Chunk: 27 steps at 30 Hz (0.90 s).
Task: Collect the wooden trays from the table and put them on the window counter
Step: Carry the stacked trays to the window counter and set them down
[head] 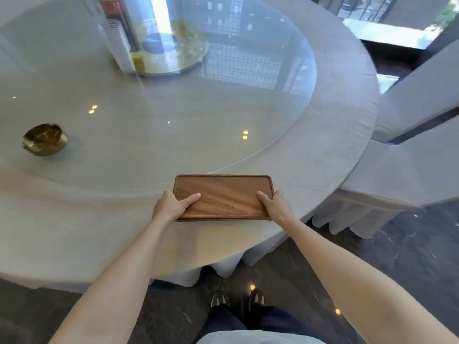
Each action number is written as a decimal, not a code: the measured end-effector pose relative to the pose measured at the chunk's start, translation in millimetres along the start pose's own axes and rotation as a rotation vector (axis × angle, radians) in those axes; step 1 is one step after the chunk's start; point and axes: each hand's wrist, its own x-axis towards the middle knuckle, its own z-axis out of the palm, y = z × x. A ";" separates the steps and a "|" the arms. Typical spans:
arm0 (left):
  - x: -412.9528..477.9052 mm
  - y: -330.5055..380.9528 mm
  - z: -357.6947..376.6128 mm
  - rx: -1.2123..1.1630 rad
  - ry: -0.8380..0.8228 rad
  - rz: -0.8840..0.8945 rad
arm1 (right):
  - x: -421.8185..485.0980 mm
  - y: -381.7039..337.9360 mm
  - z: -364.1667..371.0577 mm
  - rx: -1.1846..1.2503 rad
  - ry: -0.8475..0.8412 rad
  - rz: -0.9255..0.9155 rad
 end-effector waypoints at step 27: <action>-266.9 506.4 375.8 0.118 -0.406 0.795 | -78.6 311.6 -524.0 0.441 0.843 0.183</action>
